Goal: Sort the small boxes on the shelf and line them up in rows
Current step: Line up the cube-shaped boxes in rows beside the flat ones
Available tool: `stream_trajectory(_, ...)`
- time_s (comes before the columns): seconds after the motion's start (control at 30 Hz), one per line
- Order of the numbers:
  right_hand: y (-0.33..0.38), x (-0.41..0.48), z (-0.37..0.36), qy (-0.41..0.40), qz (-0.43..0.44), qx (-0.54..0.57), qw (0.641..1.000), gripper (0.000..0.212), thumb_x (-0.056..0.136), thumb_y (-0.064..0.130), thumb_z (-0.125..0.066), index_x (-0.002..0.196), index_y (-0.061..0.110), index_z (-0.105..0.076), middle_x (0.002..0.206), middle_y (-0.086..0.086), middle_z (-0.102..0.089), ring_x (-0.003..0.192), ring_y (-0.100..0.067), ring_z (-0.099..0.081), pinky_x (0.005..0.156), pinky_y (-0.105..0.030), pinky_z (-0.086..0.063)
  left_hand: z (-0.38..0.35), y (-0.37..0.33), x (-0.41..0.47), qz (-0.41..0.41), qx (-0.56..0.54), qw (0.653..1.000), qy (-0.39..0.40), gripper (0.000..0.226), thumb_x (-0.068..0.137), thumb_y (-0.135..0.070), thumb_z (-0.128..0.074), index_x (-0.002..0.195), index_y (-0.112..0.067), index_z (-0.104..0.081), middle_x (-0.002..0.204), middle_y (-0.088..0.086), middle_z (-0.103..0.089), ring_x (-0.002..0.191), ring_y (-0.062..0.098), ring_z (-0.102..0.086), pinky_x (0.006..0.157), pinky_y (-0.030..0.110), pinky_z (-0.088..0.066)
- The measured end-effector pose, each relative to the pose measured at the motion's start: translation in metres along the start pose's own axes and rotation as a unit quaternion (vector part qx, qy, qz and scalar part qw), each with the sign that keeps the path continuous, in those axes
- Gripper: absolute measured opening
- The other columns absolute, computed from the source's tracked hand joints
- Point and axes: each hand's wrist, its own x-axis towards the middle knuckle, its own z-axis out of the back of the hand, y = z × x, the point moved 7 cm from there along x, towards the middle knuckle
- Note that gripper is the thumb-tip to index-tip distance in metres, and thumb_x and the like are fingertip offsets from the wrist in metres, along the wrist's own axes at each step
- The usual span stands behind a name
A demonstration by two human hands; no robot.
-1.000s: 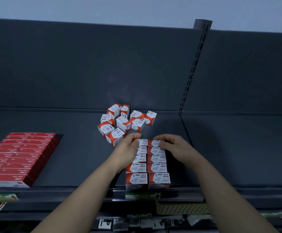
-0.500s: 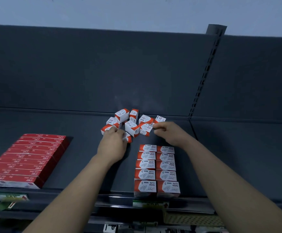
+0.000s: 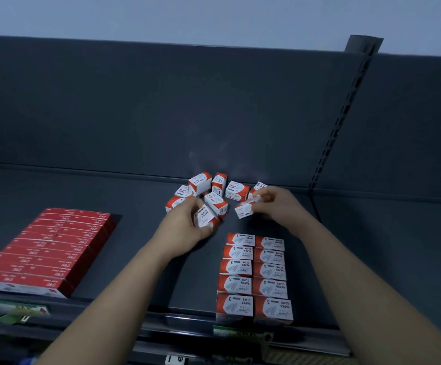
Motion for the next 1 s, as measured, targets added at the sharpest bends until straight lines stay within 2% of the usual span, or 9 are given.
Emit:
stream_trajectory(0.07,-0.005,-0.009,0.008,0.006,-0.033,0.147,0.989,0.019,0.084,0.002,-0.064,0.102,0.009,-0.063,0.099,-0.013,-0.07,0.089,-0.022,-0.068,0.079,-0.036,-0.058,0.001,-0.008,0.0,0.012,-0.101,0.995,0.002,0.041,0.077,-0.02,-0.075,0.106,-0.026,-0.047,0.096,-0.015,-0.063,0.079,0.001,-0.062,0.063,0.019,-0.05)
stream_trajectory(0.17,-0.009,-0.022,0.019,0.007,-0.049,0.288,0.956,0.017,0.092,0.007,-0.052,0.106,0.008,-0.063,0.1,-0.016,-0.071,0.092,-0.028,-0.069,0.078,-0.039,-0.056,-0.004,-0.023,0.002,-0.021,-0.178,0.983,0.029,0.052,0.077,-0.022,-0.077,0.117,-0.034,-0.047,0.111,-0.011,-0.061,0.088,0.003,-0.062,0.071,0.018,-0.048)
stream_trajectory(0.33,-0.02,-0.045,0.032,-0.04,-0.091,0.333,0.938,0.022,0.096,0.022,-0.049,0.103,0.006,-0.062,0.093,-0.012,-0.068,0.083,-0.022,-0.065,0.067,-0.033,-0.054,-0.009,-0.028,0.004,0.016,-0.203,0.979,-0.009,0.021,0.089,-0.049,-0.057,0.101,-0.032,-0.058,0.108,-0.006,-0.066,0.092,0.012,-0.062,0.072,0.026,-0.048)
stream_trajectory(0.43,-0.025,-0.058,0.036,-0.048,-0.112,0.376,0.919,0.031,0.098,0.031,-0.047,0.108,0.005,-0.061,0.098,-0.017,-0.067,0.081,-0.023,-0.064,0.062,-0.032,-0.053,-0.012,-0.029,0.001,0.04,-0.268,0.962,-0.017,0.025,0.099,-0.042,-0.042,0.11,-0.027,-0.058,0.102,0.0,-0.068,0.085,0.015,-0.063,0.075,0.03,-0.05)
stream_trajectory(0.5,-0.025,-0.067,0.038,-0.039,-0.104,0.373,0.921,0.032,0.097,0.03,-0.05,0.112,0.003,-0.059,0.098,-0.015,-0.066,0.077,-0.022,-0.065,0.061,-0.029,-0.054,-0.016,-0.026,0.001,0.052,-0.302,0.952,-0.003,0.024,0.1,-0.033,-0.043,0.118,-0.023,-0.057,0.099,0.001,-0.069,0.082,0.015,-0.065,0.083,0.032,-0.053)
stream_trajectory(0.6,-0.024,-0.08,0.042,-0.05,-0.057,0.292,0.954,0.022,0.094,0.015,-0.054,0.114,0.008,-0.059,0.099,-0.011,-0.065,0.082,-0.02,-0.065,0.072,-0.031,-0.055,-0.017,-0.022,-0.004,0.047,-0.299,0.953,-0.016,0.027,0.097,-0.024,-0.049,0.123,-0.025,-0.056,0.114,-0.005,-0.066,0.102,0.012,-0.063,0.095,0.033,-0.049)
stream_trajectory(0.7,-0.037,-0.092,0.048,-0.153,-0.041,0.217,0.963,0.021,0.092,0.014,-0.057,0.113,0.019,-0.059,0.11,-0.007,-0.065,0.096,-0.021,-0.065,0.087,-0.037,-0.054,-0.013,-0.019,-0.021,0.044,-0.331,0.937,-0.101,0.026,0.098,-0.022,-0.046,0.122,-0.023,-0.056,0.12,-0.008,-0.062,0.112,0.009,-0.057,0.097,0.028,-0.044)
stream_trajectory(0.87,-0.058,-0.116,0.02,-0.253,-0.055,0.217,0.941,0.029,0.092,0.025,-0.058,0.12,0.022,-0.055,0.11,0.0,-0.065,0.096,-0.018,-0.065,0.084,-0.037,-0.055,-0.041,-0.004,-0.05,0.116,-0.401,0.902,-0.115,0.014,0.099,-0.028,-0.041,0.112,-0.031,-0.037,0.108,0.006,-0.06,0.103,0.028,-0.061,0.088,0.048,-0.052)
stream_trajectory(1.0,-0.06,-0.126,0.004,-0.29,-0.058,0.22,0.93,0.033,0.091,0.029,-0.057,0.123,0.027,-0.048,0.114,0.003,-0.061,0.1,-0.017,-0.062,0.089,-0.043,-0.053,-0.049,-0.009,-0.061,0.127,-0.404,0.9,-0.104,0.017,0.102,-0.03,-0.037,0.117,-0.027,-0.029,0.101,0.006,-0.058,0.088,0.021,-0.063,0.064,0.033,-0.051)
